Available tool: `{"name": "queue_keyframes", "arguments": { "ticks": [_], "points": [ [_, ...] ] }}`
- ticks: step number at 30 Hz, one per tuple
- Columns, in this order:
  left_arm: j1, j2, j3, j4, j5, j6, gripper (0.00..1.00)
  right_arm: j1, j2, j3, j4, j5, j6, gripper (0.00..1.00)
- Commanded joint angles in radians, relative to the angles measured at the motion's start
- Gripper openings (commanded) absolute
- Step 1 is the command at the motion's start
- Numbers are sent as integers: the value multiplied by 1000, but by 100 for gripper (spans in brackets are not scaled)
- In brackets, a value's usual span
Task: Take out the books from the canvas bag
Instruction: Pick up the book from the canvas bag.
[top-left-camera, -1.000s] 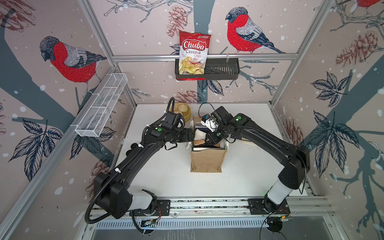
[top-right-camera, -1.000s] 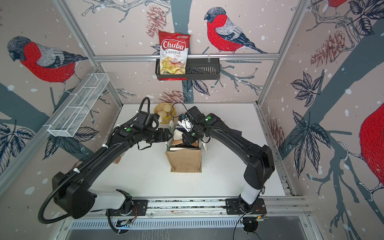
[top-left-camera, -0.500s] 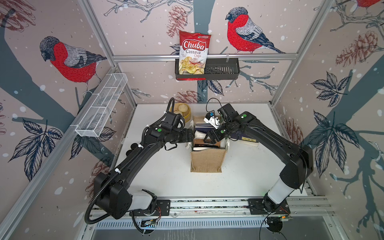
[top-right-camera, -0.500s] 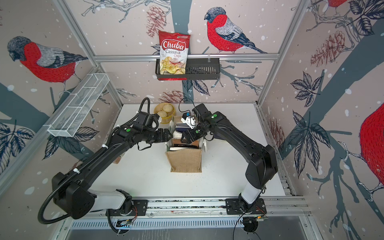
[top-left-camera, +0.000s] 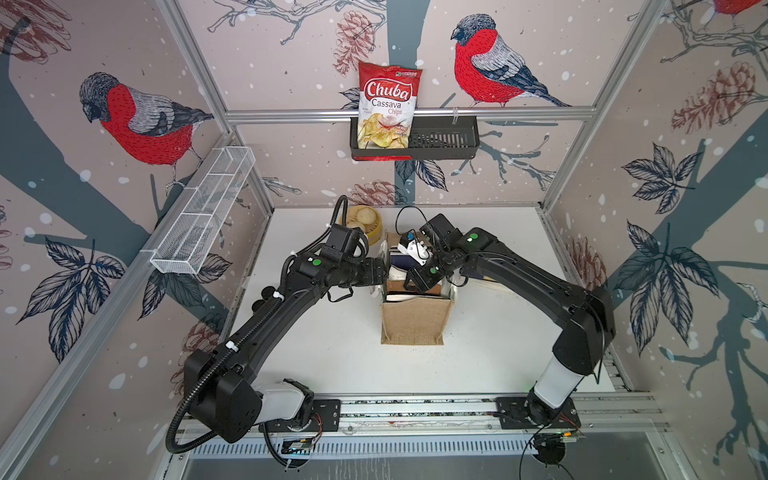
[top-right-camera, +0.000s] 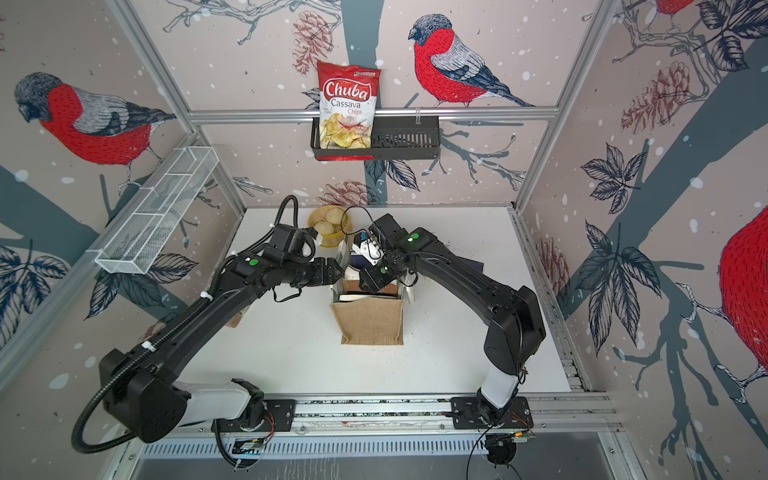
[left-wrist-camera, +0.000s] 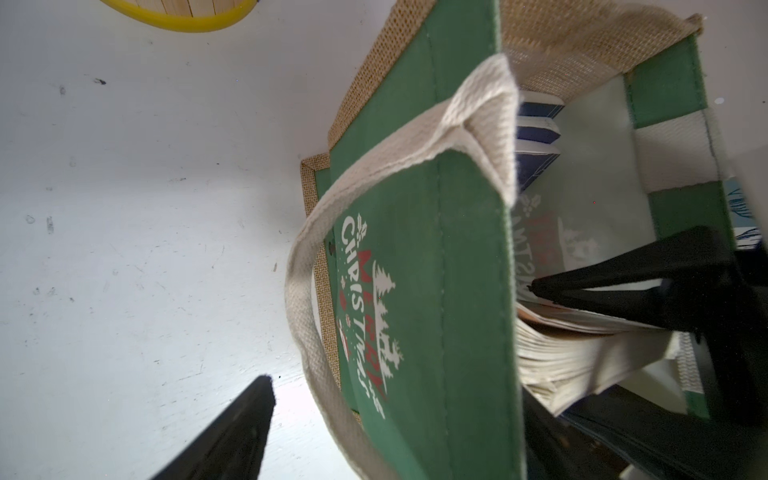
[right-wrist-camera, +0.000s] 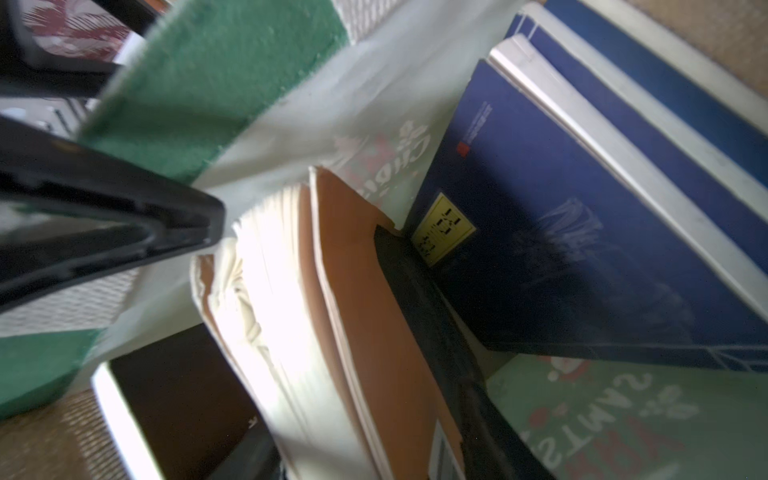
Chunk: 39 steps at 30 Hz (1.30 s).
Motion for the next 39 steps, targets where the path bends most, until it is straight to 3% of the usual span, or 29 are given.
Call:
{"name": "queue_keyframes", "arguments": {
  "ticks": [1, 4, 13, 23, 29, 39],
  "points": [
    [0, -10, 3, -3, -9, 2, 84, 13, -24, -7, 31, 89, 12, 52],
    [-1, -12, 6, 0, -9, 0, 84, 16, -49, -31, 62, 110, 23, 37],
    [0, -21, 62, 3, -49, 2, 84, 31, -87, -34, 98, 111, 0, 17],
    [0, -4, 96, 23, -79, -1, 85, 51, -60, -33, 87, 174, -37, 11],
    [-1, 2, 121, 18, -97, 7, 85, 51, -99, 7, 94, 246, -24, 9],
    [-1, 14, 127, 15, -106, 6, 85, 63, -174, 98, 59, 264, 6, 8]
  ]
}}
